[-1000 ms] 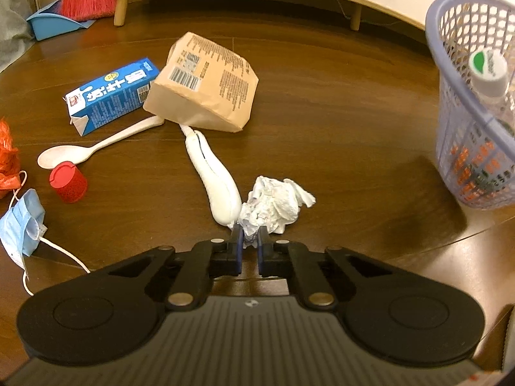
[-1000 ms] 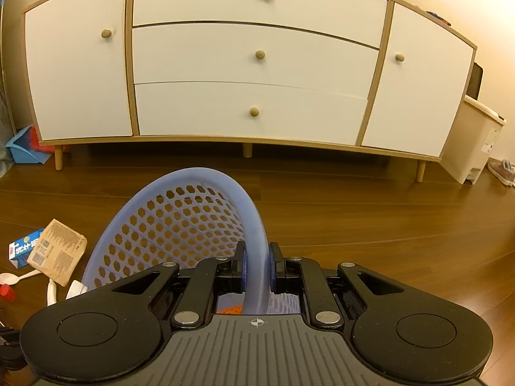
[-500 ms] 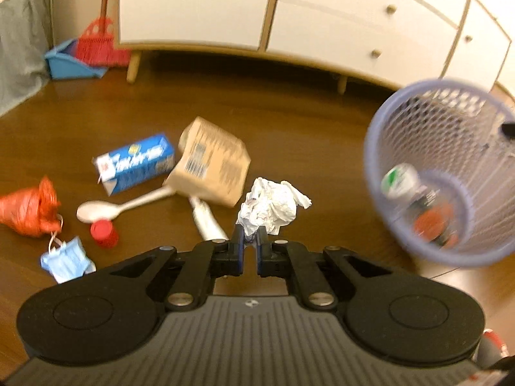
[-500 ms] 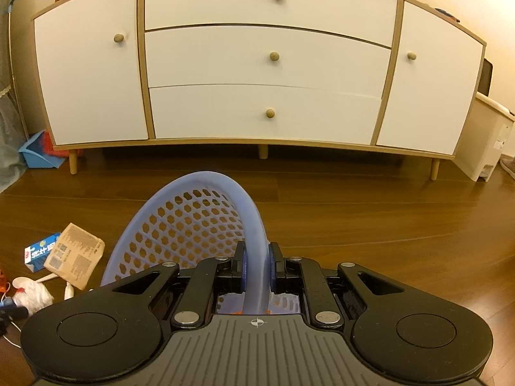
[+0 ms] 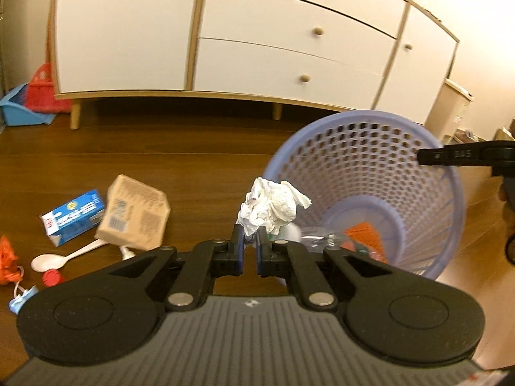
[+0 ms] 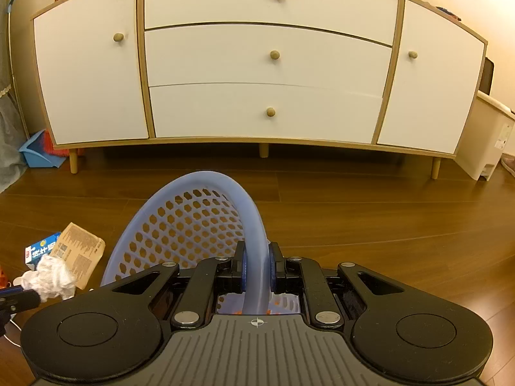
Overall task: Collect trash
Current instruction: 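Carry the tissue with the left gripper into the wastebasket and release, then withdraw the open left gripper from the wastebasket toward the blue mask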
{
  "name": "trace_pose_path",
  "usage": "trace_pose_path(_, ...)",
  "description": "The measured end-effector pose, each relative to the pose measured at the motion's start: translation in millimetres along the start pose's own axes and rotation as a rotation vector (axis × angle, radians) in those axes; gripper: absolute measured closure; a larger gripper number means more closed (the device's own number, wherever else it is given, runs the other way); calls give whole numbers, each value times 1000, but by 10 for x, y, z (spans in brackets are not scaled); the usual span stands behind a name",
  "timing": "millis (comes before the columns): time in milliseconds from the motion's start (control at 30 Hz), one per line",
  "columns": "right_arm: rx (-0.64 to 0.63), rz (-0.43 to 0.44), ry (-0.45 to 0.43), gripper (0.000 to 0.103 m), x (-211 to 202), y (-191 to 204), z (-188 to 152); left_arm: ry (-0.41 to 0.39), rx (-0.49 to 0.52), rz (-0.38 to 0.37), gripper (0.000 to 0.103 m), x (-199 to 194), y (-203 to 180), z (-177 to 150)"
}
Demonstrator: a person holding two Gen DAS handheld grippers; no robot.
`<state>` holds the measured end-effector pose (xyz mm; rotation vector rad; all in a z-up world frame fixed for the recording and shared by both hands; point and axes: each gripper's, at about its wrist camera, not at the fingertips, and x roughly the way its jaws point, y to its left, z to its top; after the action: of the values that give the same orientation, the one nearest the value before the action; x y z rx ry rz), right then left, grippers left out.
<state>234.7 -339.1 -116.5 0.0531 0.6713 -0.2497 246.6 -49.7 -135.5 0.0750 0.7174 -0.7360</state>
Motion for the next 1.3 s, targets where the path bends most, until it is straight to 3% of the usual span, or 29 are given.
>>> trace_pose_path(233, 9, -4, 3, 94, -15, -23, -13, -13, 18, -58, 98, 100, -274, 139)
trace_pose_path(300, 8, -5, 4, 94, -19, -25, -14, -8, 12, -65, 92, 149, -310, 179)
trace_pose_path(367, 7, -5, 4, 94, -23, -24, -15, -3, 2, -62, 79, 180, -324, 187)
trace_pose_path(567, 13, -13, 4, 94, -16, -46, -13, 11, -5, -52, 73, 143, -222, 98)
trace_pose_path(1300, 40, -37, 3, 94, -6, -48, -12, 76, -95, 150, 71, -74, 611, -318)
